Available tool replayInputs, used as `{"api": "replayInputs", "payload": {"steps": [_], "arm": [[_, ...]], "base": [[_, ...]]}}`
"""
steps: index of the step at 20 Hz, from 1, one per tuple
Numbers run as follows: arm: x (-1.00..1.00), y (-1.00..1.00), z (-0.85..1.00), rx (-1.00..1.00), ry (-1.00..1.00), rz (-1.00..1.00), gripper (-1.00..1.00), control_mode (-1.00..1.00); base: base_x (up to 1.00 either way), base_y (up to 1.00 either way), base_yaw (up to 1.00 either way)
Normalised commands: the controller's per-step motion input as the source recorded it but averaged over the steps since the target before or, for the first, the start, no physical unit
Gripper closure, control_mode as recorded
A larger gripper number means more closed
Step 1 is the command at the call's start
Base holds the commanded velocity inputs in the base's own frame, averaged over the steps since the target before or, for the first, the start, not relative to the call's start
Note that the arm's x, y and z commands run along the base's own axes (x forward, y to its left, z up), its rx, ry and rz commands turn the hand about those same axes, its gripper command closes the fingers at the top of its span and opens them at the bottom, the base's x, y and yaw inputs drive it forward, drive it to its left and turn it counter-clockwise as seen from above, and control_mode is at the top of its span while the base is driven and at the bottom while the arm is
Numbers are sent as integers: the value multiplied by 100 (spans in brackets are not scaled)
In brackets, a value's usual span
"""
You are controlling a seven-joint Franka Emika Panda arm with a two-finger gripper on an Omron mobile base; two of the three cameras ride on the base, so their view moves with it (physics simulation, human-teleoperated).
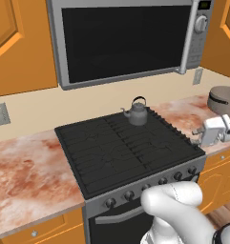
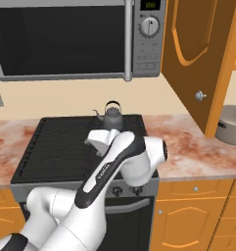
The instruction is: Pick the kettle from the cabinet and place it on a stove burner. Then pick the pot from the counter and place it on another stove burner. Finally, turn both burners on.
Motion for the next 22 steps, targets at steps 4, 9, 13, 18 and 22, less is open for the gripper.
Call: {"api": "replayInputs", "payload": {"steps": [4, 9, 13, 18, 22], "arm": [[-11, 1, 1, -4, -18, 0, -100, -100], [-23, 13, 0, -8, -17, 0, -100, -100], [-5, 28, 0, -11, -7, 2, -100, -100], [0, 1, 0, 0, 0, 0, -100, -100], [0, 12, 0, -4, -1, 2, -100, -100]], "base": [[0, 0, 0], [0, 0, 0], [0, 0, 0], [0, 0, 0], [0, 0, 0]]}}
